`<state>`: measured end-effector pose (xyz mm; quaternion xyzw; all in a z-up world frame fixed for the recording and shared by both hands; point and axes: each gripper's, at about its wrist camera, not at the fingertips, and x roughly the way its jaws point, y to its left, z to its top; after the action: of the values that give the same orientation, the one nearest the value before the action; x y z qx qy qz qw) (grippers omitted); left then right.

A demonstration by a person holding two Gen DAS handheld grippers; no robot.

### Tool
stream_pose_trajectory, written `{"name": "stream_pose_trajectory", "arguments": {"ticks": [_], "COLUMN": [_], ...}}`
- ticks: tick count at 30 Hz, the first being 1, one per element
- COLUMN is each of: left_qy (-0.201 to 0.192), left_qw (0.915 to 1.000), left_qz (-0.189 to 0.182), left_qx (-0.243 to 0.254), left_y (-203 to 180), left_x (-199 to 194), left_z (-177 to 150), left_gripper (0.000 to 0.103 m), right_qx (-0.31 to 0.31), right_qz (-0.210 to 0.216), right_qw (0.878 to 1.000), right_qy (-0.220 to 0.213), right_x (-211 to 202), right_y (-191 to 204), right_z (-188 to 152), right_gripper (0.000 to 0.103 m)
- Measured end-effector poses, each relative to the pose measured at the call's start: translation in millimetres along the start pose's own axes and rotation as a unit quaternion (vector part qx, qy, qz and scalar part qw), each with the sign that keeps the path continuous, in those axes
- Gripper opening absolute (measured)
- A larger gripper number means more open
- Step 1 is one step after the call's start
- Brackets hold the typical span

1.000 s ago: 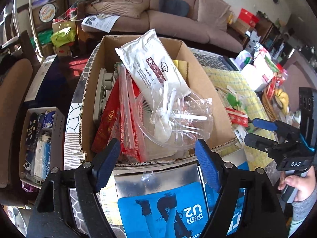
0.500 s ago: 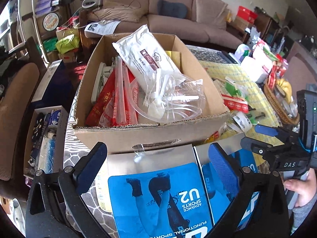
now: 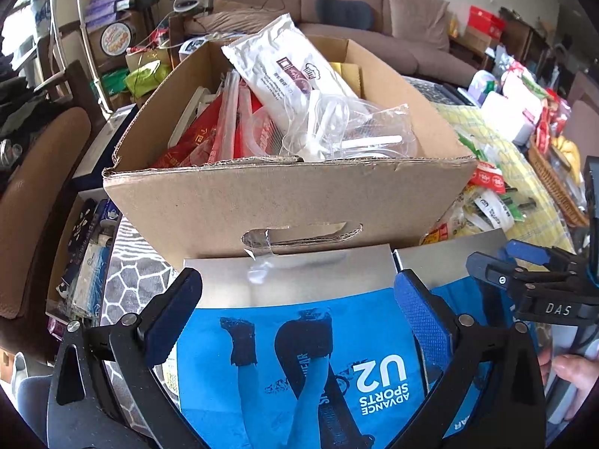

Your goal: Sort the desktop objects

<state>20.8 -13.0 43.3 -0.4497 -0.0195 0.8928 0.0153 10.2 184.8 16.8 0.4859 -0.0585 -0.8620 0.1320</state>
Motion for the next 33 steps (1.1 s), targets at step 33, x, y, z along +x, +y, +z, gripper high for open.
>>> {"name": "stream_pose_trajectory", "arguments": {"ticks": [33], "left_qy": [0.008], "left_qw": [0.9995], "left_qz": [0.029], "left_qx": [-0.01], "left_y": [5], "left_x": [45], "left_z": [-13], "left_gripper": [0.103], "right_qx": [-0.03], "right_qz": [-0.11], "right_qw": [0.992], "right_qy": [-0.058], "right_x": [17], "right_y": [6], "right_z": [-3], "right_gripper": [0.103]}}
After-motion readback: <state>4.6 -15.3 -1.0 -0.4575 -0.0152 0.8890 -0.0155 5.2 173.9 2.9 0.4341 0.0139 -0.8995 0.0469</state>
